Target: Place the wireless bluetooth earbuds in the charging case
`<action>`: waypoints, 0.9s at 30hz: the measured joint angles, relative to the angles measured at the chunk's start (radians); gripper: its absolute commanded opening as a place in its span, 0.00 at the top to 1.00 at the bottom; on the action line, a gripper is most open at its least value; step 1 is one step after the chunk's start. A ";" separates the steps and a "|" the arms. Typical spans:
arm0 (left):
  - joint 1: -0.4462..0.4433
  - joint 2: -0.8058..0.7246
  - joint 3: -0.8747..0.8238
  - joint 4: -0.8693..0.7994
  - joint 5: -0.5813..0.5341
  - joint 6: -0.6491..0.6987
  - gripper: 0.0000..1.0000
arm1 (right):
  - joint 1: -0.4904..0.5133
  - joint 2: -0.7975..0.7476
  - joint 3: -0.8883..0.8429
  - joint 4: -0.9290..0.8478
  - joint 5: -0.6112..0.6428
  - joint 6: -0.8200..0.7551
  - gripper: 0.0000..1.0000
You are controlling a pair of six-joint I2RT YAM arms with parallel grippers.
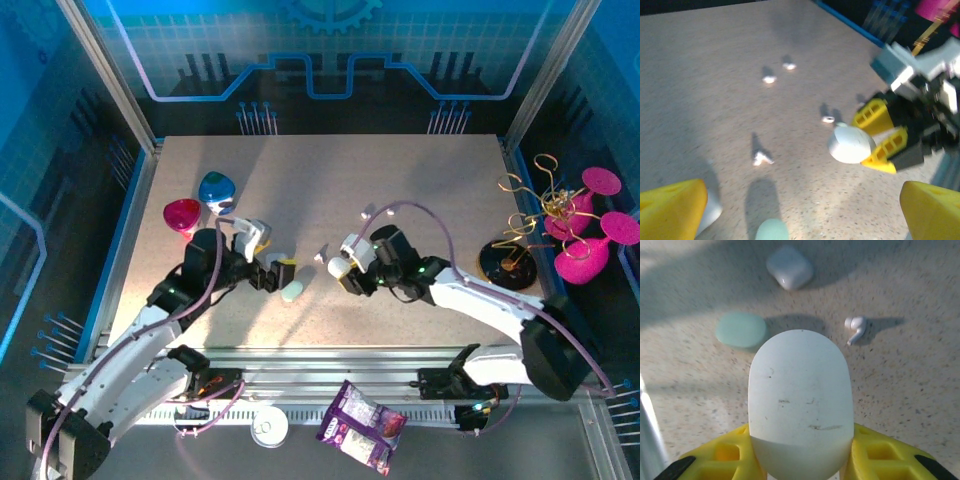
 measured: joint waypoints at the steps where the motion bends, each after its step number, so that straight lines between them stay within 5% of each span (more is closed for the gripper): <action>1: -0.011 0.019 0.012 0.010 0.031 0.018 0.01 | -0.021 -0.027 0.021 -0.035 -0.036 -0.009 0.74; 17: -0.093 0.227 0.097 0.308 0.449 0.022 0.01 | -0.087 -0.127 0.418 -0.475 -0.384 -0.183 0.76; 27: -0.108 0.284 0.132 0.441 0.567 -0.053 0.20 | -0.087 -0.077 0.500 -0.586 -0.466 -0.243 0.77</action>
